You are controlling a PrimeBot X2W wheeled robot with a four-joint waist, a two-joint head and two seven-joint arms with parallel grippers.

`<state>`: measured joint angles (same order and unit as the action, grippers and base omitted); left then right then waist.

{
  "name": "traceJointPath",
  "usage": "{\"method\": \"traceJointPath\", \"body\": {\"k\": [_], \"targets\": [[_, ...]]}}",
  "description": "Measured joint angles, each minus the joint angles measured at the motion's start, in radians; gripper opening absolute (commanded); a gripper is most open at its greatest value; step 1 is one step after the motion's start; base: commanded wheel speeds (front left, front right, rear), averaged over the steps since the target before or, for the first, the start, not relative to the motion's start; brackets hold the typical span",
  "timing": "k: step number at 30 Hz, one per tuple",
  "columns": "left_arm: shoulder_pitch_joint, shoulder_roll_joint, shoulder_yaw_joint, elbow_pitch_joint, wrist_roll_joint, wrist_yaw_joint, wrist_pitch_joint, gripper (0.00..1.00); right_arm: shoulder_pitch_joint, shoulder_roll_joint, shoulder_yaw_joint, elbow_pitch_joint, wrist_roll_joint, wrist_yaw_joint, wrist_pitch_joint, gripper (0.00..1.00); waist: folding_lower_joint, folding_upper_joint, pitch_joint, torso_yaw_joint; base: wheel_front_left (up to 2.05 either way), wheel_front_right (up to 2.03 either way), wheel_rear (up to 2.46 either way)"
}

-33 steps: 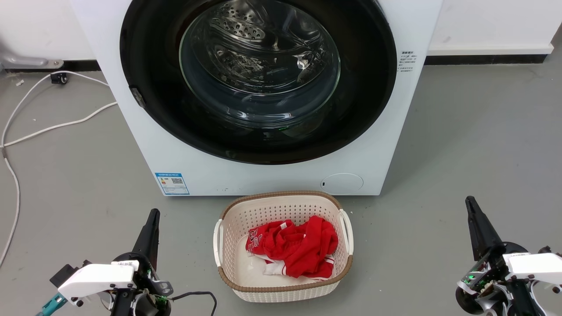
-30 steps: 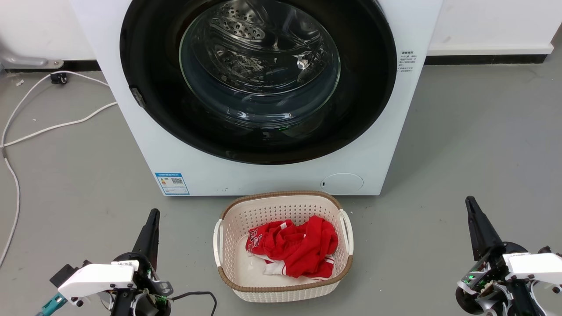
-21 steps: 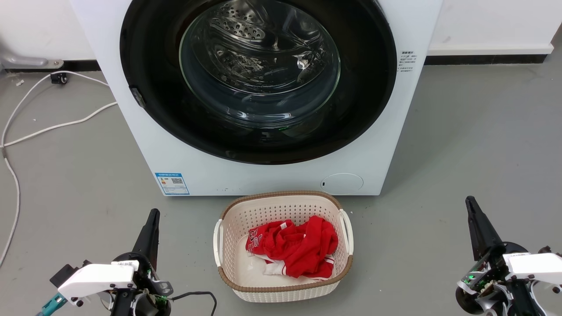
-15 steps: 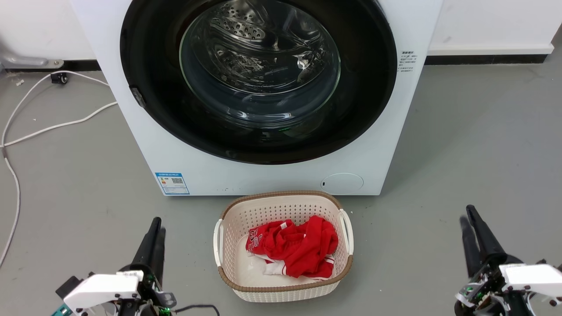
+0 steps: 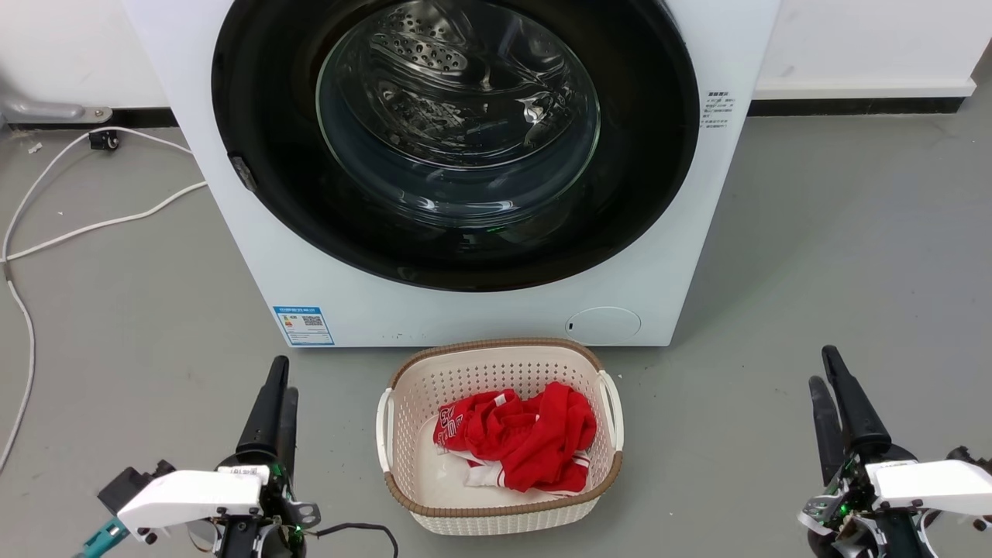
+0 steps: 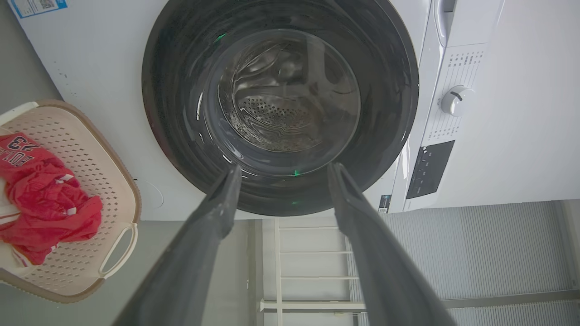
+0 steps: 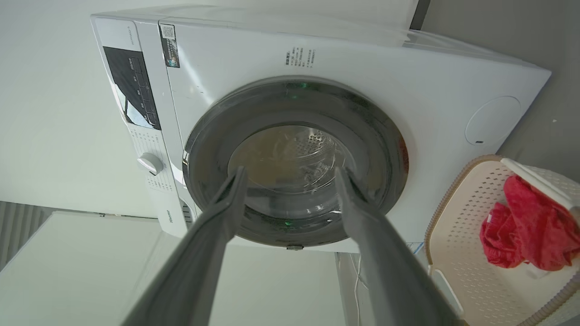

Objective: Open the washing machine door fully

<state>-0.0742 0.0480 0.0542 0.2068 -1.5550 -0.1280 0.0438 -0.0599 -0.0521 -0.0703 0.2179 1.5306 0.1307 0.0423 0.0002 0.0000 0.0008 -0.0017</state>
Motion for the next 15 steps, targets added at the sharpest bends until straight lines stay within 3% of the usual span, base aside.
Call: {"method": "traceJointPath", "body": {"k": [15], "targets": [[0.000,0.000,0.016,-0.119,0.282,0.000,-0.061,1.00,0.005,0.000,0.018,-0.094,-0.401,0.000,-0.061,1.00,0.0000,0.0000,-0.002,-0.002,0.00,0.00,0.00]]}}
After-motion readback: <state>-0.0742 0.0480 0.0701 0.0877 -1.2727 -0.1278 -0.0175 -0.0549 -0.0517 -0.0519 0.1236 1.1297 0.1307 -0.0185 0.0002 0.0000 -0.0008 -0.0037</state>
